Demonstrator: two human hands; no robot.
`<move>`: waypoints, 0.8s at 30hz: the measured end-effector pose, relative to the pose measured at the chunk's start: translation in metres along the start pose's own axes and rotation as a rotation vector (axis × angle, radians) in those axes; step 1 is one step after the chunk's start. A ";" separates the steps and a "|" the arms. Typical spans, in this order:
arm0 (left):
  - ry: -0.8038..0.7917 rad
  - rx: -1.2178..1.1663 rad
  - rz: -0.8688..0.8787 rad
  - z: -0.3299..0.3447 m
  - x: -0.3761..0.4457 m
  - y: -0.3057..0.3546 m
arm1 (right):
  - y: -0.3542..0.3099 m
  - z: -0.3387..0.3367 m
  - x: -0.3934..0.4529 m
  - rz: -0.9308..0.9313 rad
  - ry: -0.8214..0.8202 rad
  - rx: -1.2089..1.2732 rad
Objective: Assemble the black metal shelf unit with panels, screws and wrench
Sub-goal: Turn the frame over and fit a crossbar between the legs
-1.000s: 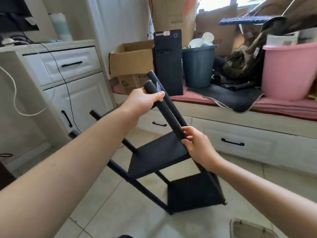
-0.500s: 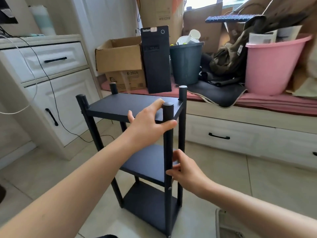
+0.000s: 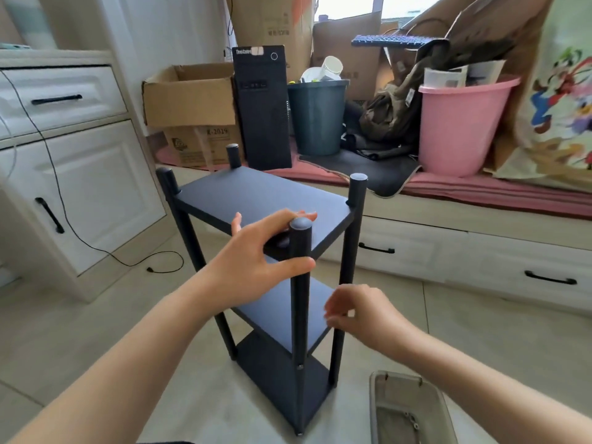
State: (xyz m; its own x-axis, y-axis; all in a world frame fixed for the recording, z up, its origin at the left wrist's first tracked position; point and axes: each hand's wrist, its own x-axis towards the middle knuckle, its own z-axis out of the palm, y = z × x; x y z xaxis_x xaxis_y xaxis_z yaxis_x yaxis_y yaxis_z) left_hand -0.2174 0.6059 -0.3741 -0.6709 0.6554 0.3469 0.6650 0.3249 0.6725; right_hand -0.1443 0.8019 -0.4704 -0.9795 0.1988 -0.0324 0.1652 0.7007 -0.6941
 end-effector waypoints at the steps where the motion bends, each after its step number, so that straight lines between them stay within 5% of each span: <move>1: -0.010 0.008 0.010 -0.005 -0.003 -0.004 | 0.004 -0.008 0.005 0.041 0.050 0.015; 4: -0.047 0.004 0.037 -0.013 -0.010 -0.010 | 0.015 -0.029 0.015 0.143 0.222 0.112; 12: 0.038 0.018 0.057 0.001 -0.017 -0.016 | 0.005 -0.022 0.035 0.016 0.210 0.323; 24: 0.129 -0.001 0.129 -0.019 -0.019 -0.039 | -0.002 -0.011 0.031 0.001 0.215 0.232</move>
State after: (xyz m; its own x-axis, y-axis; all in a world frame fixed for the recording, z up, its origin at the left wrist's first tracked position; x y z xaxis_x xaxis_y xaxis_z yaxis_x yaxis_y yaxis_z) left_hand -0.2372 0.5681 -0.3946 -0.6168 0.5984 0.5114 0.7479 0.2430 0.6178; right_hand -0.1739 0.8143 -0.4616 -0.9286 0.3568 0.1020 0.1115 0.5305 -0.8403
